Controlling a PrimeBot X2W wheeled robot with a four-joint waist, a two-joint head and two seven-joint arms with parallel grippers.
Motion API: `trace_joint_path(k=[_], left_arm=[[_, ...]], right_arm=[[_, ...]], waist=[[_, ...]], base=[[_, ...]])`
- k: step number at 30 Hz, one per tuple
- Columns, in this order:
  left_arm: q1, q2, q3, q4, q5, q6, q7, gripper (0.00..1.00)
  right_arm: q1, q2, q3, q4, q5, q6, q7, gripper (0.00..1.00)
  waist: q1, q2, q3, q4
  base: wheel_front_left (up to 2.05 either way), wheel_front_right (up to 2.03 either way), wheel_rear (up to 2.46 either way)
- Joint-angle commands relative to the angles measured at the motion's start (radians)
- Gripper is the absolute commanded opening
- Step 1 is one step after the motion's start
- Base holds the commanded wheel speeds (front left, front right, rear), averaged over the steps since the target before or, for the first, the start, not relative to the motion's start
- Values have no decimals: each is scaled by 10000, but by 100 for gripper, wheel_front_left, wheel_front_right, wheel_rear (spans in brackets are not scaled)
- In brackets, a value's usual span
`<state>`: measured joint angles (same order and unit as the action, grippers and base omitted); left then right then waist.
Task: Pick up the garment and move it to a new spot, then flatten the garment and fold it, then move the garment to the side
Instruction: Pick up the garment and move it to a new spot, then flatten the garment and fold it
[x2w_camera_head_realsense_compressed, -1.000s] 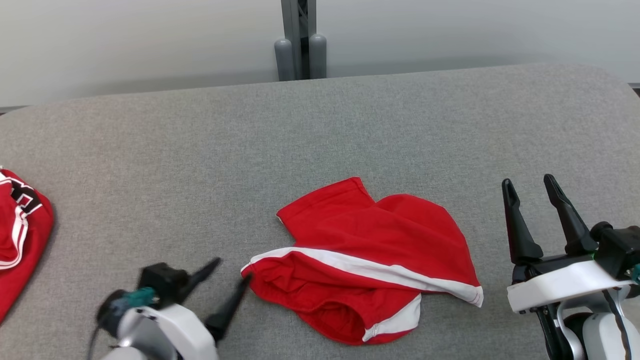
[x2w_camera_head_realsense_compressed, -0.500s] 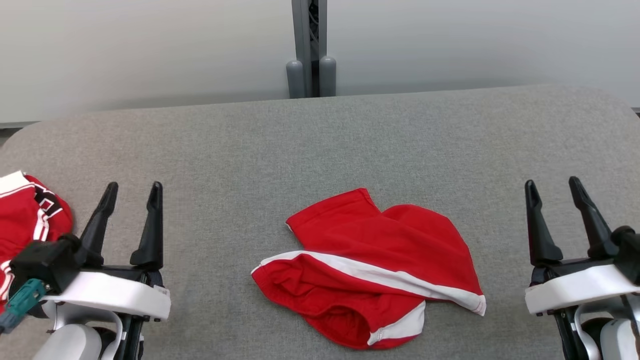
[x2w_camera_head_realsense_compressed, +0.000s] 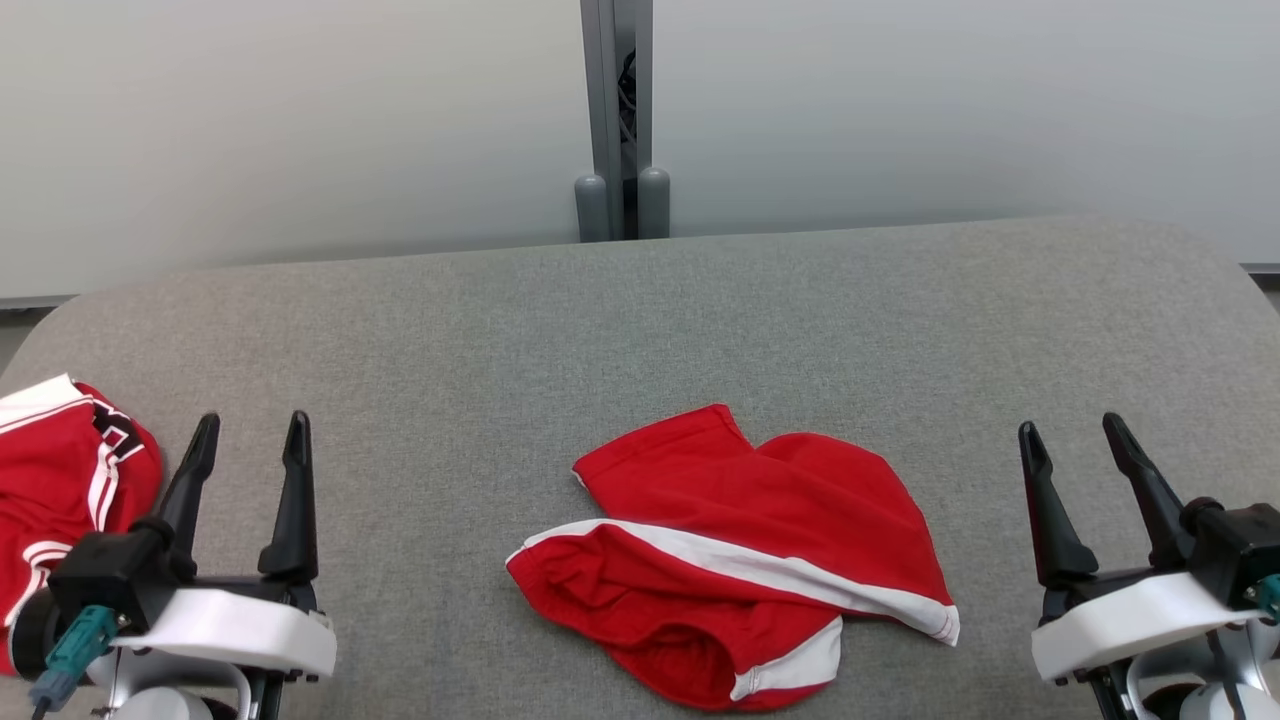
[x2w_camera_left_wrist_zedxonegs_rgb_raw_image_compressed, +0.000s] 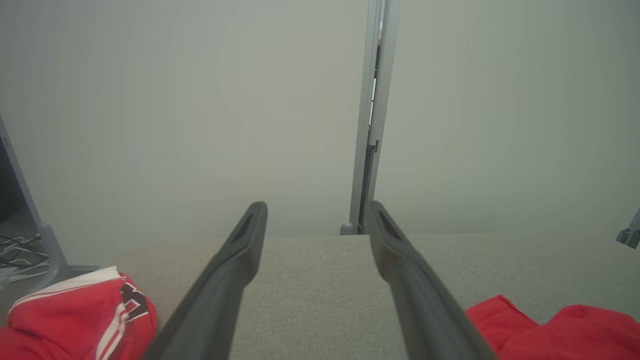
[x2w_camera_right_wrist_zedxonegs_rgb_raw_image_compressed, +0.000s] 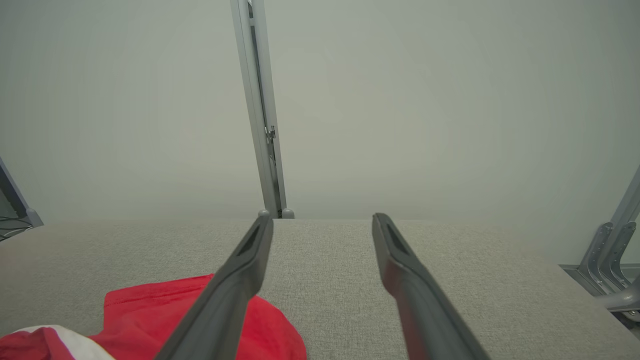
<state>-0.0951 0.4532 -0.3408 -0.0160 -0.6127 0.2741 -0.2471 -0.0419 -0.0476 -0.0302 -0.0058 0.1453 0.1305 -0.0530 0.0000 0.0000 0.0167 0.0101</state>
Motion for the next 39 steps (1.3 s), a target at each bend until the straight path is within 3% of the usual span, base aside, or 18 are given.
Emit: trace_joint_path(k=[1, 10, 26, 32, 39], left_arm=[[156, 56, -37, 100, 31, -30, 29, 100], [349, 286, -247, 305, -147, -265, 452, 100], [190, 195, -369, 257, -353, -173, 795, 100], [-867, -25, -1367, 595, -691, -1103, 2362, 100], [-1733, -499, -2129, 2578, -1837, -2448, 4195, 100]], right_arm=[[143, -60, -43, 82, -79, 5, 21, 100], [317, -62, -15, 101, 23, 5, 72, 100], [148, -62, 151, 135, 41, 5, 81, 100], [62, -62, 289, 172, 100, 5, 85, 100], [-126, -63, 558, 323, 227, 5, -49, 100]], waist=[[0, 0, -97, -9], [0, 0, -234, 56], [0, 0, -343, -96], [0, 0, -229, -198], [0, 0, 118, -550]], base=[[0, 0, 0], [0, 0, 0], [0, 0, 0], [0, 0, 0], [0, 0, 0]])
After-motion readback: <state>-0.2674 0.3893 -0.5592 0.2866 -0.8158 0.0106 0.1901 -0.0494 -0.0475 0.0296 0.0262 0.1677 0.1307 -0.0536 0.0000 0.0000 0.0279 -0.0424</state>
